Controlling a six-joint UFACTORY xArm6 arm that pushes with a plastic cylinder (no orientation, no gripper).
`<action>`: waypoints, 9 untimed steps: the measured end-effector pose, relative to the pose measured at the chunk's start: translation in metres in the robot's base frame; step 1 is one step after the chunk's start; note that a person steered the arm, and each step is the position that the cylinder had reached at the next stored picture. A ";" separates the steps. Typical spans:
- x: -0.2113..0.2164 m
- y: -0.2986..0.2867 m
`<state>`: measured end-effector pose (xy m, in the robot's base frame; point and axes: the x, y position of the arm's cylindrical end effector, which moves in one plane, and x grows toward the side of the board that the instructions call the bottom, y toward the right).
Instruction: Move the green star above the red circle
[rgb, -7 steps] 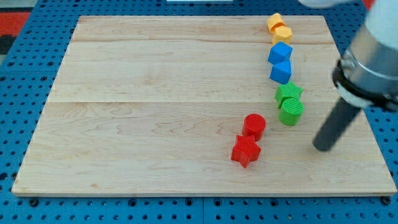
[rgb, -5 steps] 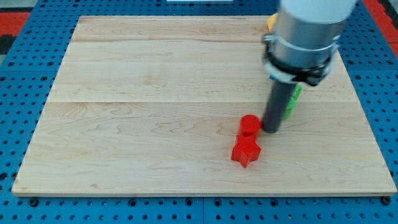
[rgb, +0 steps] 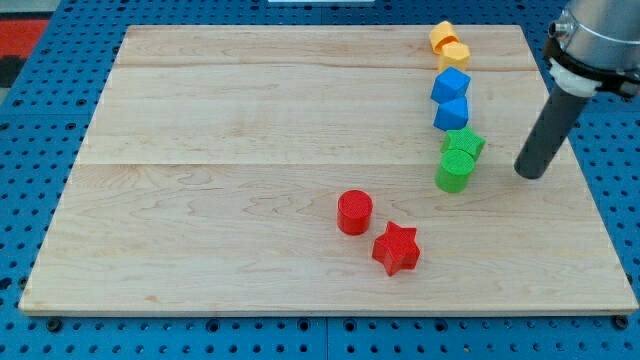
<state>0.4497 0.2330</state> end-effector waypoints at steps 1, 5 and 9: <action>-0.018 -0.015; -0.039 -0.123; 0.038 -0.087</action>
